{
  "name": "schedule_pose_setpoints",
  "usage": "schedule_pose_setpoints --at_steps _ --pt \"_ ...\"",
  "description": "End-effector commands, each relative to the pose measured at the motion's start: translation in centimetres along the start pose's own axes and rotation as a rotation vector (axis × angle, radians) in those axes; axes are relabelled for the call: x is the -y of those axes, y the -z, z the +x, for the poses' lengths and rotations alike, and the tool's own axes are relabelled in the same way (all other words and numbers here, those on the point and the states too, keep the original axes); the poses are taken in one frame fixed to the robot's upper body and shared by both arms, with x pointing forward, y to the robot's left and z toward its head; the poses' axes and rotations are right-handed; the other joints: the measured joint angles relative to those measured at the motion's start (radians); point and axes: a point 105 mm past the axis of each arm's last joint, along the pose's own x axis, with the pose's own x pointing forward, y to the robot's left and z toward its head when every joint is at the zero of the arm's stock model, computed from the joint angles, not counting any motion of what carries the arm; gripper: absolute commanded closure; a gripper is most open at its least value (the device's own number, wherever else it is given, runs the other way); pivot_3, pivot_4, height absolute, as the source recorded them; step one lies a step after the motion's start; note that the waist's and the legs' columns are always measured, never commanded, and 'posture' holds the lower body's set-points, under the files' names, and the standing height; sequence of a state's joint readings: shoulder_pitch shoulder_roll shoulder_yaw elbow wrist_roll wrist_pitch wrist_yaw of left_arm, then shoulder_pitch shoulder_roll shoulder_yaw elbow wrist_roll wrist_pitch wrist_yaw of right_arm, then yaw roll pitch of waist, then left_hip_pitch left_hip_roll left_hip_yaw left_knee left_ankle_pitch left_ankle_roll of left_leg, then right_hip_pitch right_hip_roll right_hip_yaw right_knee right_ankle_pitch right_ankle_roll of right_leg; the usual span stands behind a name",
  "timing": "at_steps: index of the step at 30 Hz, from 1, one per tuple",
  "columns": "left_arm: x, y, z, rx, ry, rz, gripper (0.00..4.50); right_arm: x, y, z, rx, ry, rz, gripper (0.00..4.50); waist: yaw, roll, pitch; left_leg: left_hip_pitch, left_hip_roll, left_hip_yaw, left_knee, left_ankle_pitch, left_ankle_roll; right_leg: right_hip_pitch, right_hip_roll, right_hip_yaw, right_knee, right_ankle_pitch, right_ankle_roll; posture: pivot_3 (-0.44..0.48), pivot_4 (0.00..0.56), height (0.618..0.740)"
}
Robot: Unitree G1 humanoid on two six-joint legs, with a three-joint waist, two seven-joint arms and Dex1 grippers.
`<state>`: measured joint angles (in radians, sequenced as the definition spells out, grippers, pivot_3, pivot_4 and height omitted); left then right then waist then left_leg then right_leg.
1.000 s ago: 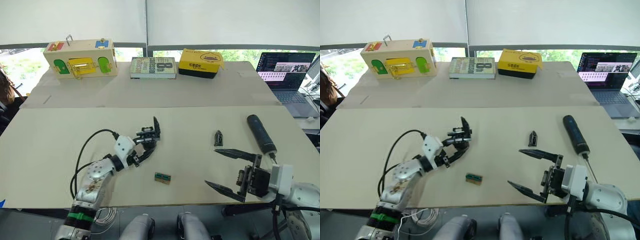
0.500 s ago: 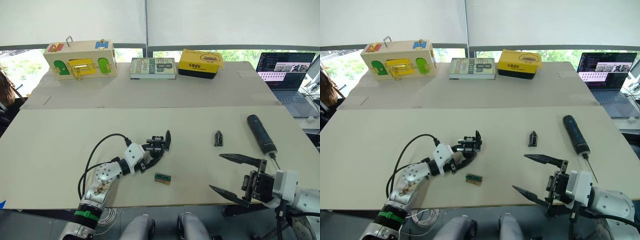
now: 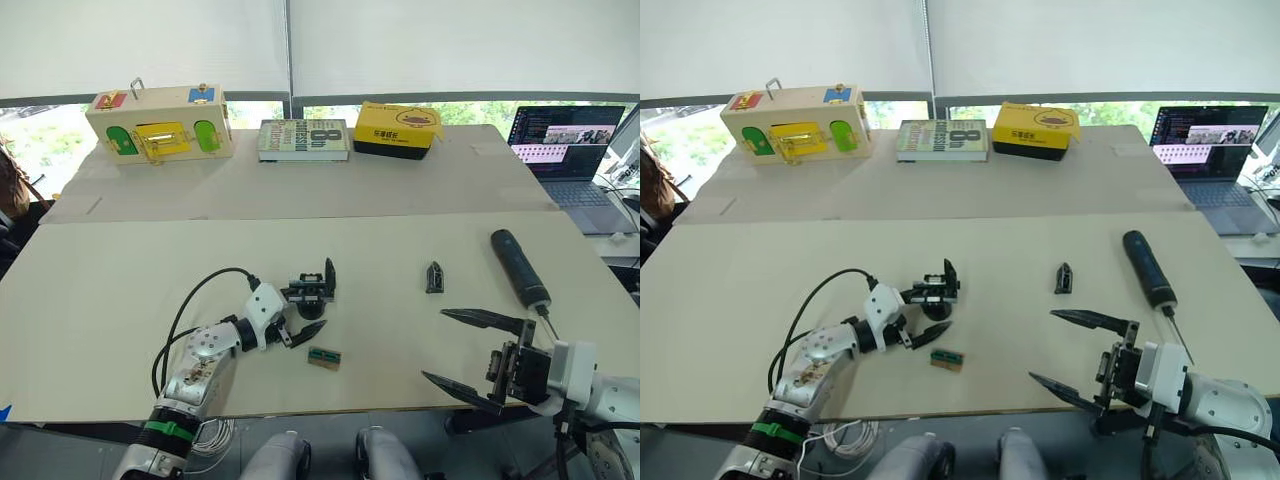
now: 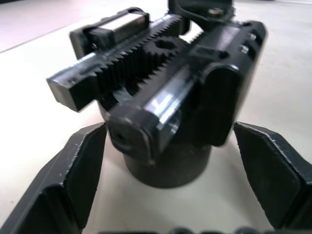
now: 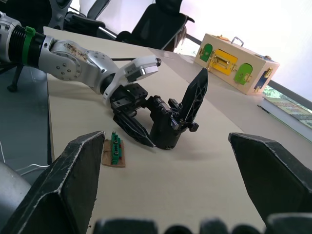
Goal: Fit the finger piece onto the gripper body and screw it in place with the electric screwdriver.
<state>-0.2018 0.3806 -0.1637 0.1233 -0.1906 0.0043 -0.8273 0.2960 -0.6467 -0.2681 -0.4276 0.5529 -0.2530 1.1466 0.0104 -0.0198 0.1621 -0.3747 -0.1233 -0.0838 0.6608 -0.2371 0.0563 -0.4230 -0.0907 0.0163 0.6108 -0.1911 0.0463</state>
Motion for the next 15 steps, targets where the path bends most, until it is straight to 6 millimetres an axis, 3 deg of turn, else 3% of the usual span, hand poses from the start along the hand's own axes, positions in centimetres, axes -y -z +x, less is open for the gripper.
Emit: schedule_pose_setpoints --at_steps 1,9,15 --pt "-0.7 1.1 -1.8 -0.065 0.007 -0.028 0.04 0.1 -0.8 -0.2 0.013 0.008 -0.048 0.00 0.000 0.000 0.000 0.000 0.000 0.000 0.000 0.000 0.000 0.000 0.000 0.000 0.000 0.000 0.000 0.000 0.150 0.740" --pt "-2.5 -0.5 -3.2 -0.035 0.167 -0.007 0.04 -0.2 -0.8 -0.4 0.006 0.013 -0.036 0.00 0.003 0.000 0.000 0.000 0.001 0.000 0.000 0.000 0.000 0.000 0.000 -0.001 0.000 0.000 0.000 0.000 0.150 0.740" --pt "-4.5 -0.8 -1.4 -0.061 0.264 0.030 0.04 -0.2 -0.8 -0.3 0.003 -0.001 -0.027 0.00 0.012 -0.001 0.001 -0.002 0.000 0.000 0.000 0.000 0.000 -0.001 0.000 -0.002 -0.001 0.000 0.000 0.000 0.150 0.740"
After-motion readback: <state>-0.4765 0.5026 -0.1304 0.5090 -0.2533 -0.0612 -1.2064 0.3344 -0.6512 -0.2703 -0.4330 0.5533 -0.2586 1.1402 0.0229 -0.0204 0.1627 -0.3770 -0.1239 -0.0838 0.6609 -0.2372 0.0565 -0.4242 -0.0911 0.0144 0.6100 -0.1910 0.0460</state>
